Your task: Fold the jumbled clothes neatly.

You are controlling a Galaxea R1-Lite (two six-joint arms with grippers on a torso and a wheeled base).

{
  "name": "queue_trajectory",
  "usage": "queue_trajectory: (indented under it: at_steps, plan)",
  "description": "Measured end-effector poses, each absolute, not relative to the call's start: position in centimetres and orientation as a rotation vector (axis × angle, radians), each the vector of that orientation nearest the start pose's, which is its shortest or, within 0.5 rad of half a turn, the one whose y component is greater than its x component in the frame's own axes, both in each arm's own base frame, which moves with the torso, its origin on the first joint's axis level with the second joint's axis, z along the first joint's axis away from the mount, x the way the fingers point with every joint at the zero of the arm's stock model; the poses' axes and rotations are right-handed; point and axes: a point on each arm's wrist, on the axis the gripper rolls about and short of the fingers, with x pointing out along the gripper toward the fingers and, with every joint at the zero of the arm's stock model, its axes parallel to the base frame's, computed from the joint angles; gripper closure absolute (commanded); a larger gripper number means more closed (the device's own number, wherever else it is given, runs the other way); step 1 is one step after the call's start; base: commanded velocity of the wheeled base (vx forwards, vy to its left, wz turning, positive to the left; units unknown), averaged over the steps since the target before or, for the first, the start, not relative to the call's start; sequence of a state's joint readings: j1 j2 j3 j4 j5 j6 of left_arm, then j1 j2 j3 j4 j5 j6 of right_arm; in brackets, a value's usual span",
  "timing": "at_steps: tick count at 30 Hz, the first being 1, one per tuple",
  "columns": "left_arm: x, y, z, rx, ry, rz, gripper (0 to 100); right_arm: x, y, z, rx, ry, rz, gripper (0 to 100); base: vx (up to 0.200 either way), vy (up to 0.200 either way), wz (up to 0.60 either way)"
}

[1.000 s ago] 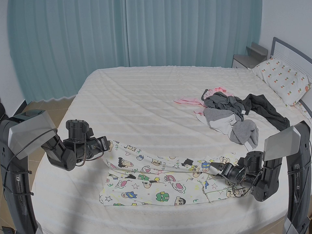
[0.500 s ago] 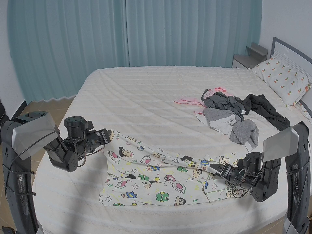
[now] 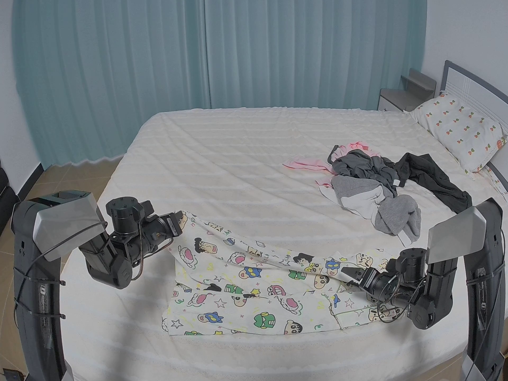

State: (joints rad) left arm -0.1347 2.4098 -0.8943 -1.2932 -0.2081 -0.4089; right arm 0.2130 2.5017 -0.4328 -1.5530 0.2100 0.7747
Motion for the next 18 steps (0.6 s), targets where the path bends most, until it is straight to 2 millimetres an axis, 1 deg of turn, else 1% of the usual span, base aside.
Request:
queue_trajectory:
  at_steps: [5,12,18]
  plan:
    - [39.0,-5.5,0.2,-0.413,0.271,-0.293,100,30.4,7.1,-6.1,0.745,0.653,0.191,0,0.0,0.0,0.0]
    - [36.5,-4.7,-1.0,-0.415,0.286,-0.282,100,30.4,7.0,-6.0,0.747,0.653,0.193,0,0.0,0.0,0.0]
    - [34.3,-4.2,-2.7,-0.418,0.384,-0.26,100,30.3,6.9,-5.3,0.762,0.643,0.202,0,0.0,0.0,0.0]
